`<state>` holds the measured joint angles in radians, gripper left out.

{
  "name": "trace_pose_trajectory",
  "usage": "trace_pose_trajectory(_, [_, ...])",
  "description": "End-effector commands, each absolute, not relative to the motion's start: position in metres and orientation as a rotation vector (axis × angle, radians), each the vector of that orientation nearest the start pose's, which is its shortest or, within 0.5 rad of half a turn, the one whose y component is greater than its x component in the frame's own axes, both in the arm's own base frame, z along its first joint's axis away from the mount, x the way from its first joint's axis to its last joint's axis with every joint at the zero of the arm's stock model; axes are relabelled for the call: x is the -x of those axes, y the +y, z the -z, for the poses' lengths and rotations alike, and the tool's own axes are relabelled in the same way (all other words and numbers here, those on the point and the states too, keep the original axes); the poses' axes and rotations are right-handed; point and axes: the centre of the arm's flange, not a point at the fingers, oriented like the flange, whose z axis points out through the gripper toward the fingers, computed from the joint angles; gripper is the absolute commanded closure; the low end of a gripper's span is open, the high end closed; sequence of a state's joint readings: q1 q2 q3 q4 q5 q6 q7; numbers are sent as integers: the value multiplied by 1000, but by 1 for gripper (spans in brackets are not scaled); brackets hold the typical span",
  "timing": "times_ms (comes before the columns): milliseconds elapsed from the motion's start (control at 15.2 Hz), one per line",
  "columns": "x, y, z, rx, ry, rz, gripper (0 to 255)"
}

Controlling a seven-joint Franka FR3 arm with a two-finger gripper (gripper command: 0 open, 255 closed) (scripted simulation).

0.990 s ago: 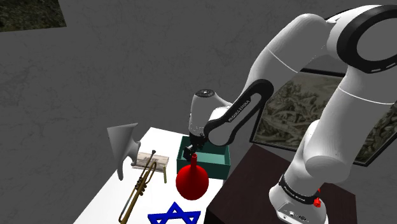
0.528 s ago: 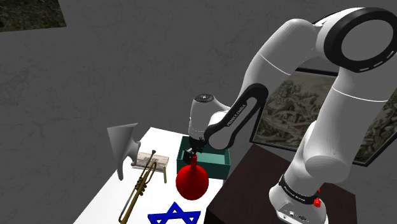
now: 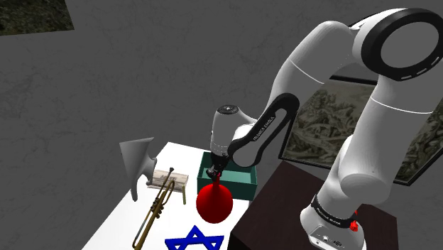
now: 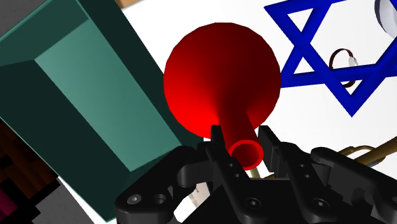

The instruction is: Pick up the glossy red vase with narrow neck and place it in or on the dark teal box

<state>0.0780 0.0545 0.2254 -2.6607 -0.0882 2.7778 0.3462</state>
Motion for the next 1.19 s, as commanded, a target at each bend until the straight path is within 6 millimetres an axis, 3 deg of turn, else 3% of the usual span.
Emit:
trace_pose_trajectory(0, [-407,133,-228,3139,-60,106,255])
trace_pose_trajectory(264, [-407,133,-228,3139,-60,106,255])
trace_pose_trajectory(1122, [-407,133,-296,3139,-60,106,255])
